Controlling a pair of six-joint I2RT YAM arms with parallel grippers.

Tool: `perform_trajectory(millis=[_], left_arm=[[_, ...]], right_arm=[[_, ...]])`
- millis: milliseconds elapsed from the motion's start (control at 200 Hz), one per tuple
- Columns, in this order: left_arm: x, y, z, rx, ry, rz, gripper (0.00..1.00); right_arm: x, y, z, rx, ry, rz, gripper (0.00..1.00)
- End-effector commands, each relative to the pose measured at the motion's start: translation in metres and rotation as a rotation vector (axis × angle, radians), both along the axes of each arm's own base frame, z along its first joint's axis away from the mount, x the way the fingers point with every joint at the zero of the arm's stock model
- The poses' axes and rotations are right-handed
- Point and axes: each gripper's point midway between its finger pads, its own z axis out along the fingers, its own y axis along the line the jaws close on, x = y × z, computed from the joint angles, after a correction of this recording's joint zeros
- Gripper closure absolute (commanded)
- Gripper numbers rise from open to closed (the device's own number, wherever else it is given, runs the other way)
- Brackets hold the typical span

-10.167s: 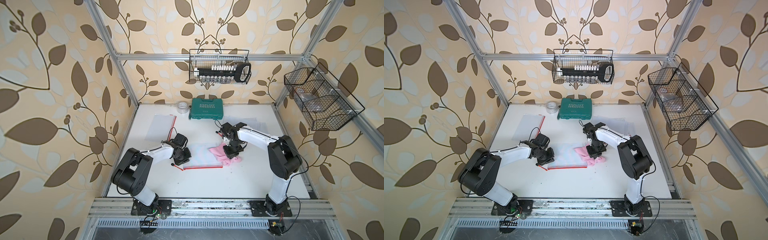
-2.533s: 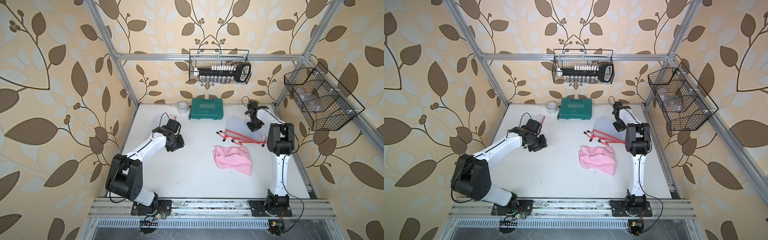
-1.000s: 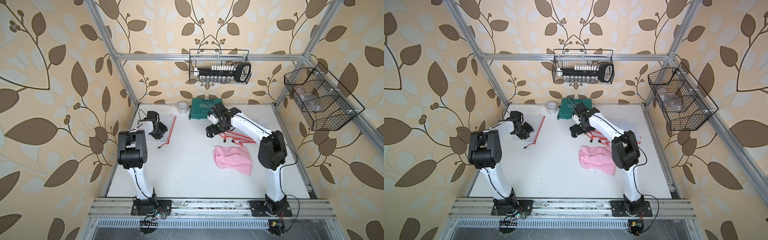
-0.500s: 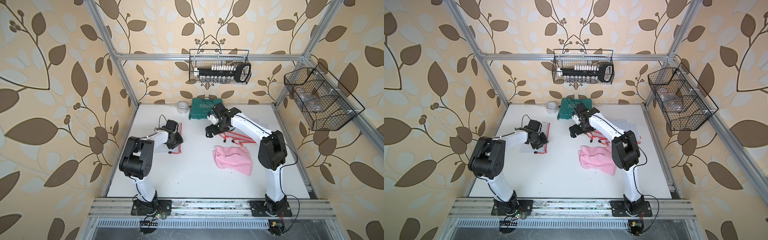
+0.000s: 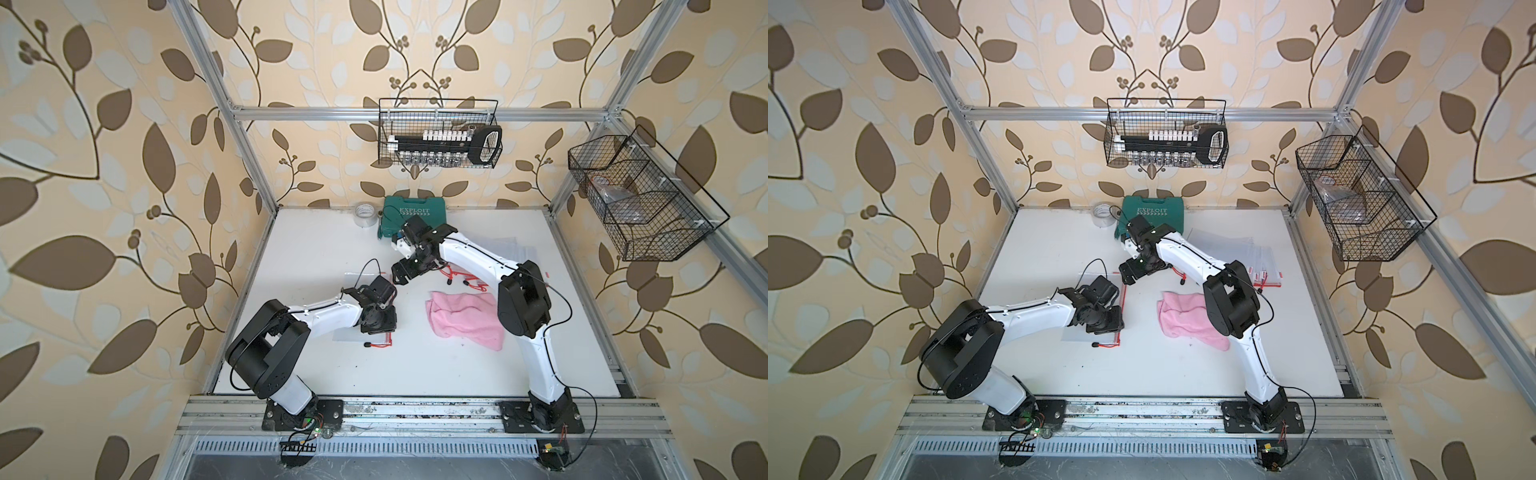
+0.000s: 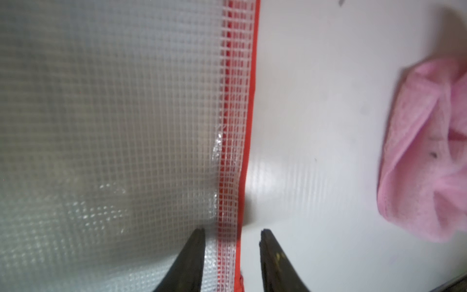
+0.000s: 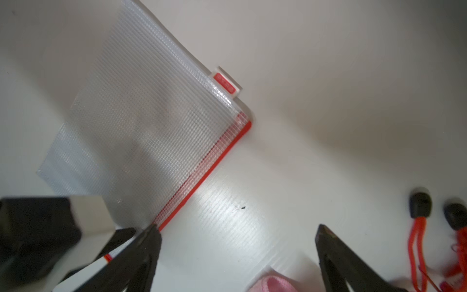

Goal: Wipe the document bag
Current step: Move the document bag to the center of the board, then adjust the document bag at the center of the board.

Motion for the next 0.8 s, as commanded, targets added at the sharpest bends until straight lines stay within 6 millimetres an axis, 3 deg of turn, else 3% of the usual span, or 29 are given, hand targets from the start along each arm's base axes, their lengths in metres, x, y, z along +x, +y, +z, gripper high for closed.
perform_trajectory(millis=[0,160,300,510,585,795], left_arm=[[-0.085,0.033,-0.042,0.212,0.266,-0.092,0.62],[-0.096,0.034,-0.041,0.235,0.255,-0.112,0.63],[-0.095,0.048,-0.036,0.277,0.219,-0.078,0.62],[-0.086,0.061,-0.034,0.328,0.163,-0.037,0.59],[-0.083,0.068,-0.035,0.349,0.159,-0.013,0.58],[-0.057,0.085,-0.027,0.285,0.115,0.118,0.52]], right_arm=[[0.009,-0.002,-0.020,-0.048,-0.024,0.021,0.19],[0.001,0.002,-0.040,-0.082,-0.029,0.052,0.39],[-0.020,-0.012,-0.063,-0.184,0.004,0.062,0.70],[-0.043,-0.040,-0.082,-0.256,0.027,0.022,0.81],[-0.044,-0.058,-0.087,-0.340,0.031,-0.017,0.88],[-0.056,-0.107,-0.089,-0.471,0.072,-0.155,0.94]])
